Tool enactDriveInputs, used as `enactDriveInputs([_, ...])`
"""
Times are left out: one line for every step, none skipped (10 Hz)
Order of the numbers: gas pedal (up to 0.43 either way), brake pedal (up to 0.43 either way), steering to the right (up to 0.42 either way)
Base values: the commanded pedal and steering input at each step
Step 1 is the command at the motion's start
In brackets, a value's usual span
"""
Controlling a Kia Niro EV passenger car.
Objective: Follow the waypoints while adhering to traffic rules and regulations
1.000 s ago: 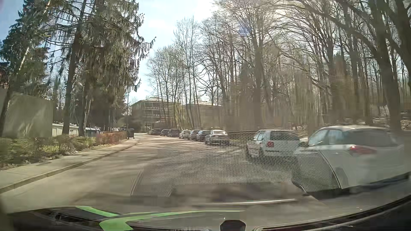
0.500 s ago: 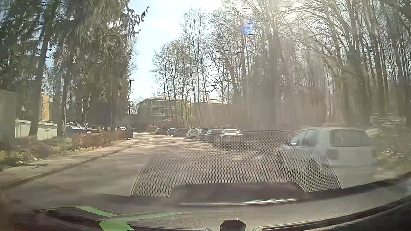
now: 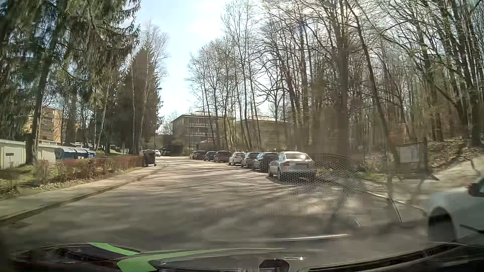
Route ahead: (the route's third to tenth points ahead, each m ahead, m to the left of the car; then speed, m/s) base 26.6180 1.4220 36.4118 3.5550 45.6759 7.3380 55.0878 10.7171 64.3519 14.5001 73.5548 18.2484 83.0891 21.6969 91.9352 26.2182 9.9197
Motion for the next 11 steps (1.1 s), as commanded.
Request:
enactDriveInputs([0.197,0.000,-0.039])
enactDriveInputs([0.197,0.000,-0.039])
enactDriveInputs([0.197,0.000,-0.039])
enactDriveInputs([0.197,0.000,-0.039])
enactDriveInputs([0.197,0.000,-0.039])
enactDriveInputs([0.197,0.000,-0.038])
enactDriveInputs([0.197,0.000,-0.033])
enactDriveInputs([0.197,0.000,-0.030])
enactDriveInputs([0.189,0.000,-0.030])
enactDriveInputs([0.177,0.000,-0.031])
enactDriveInputs([0.169,0.000,-0.030])
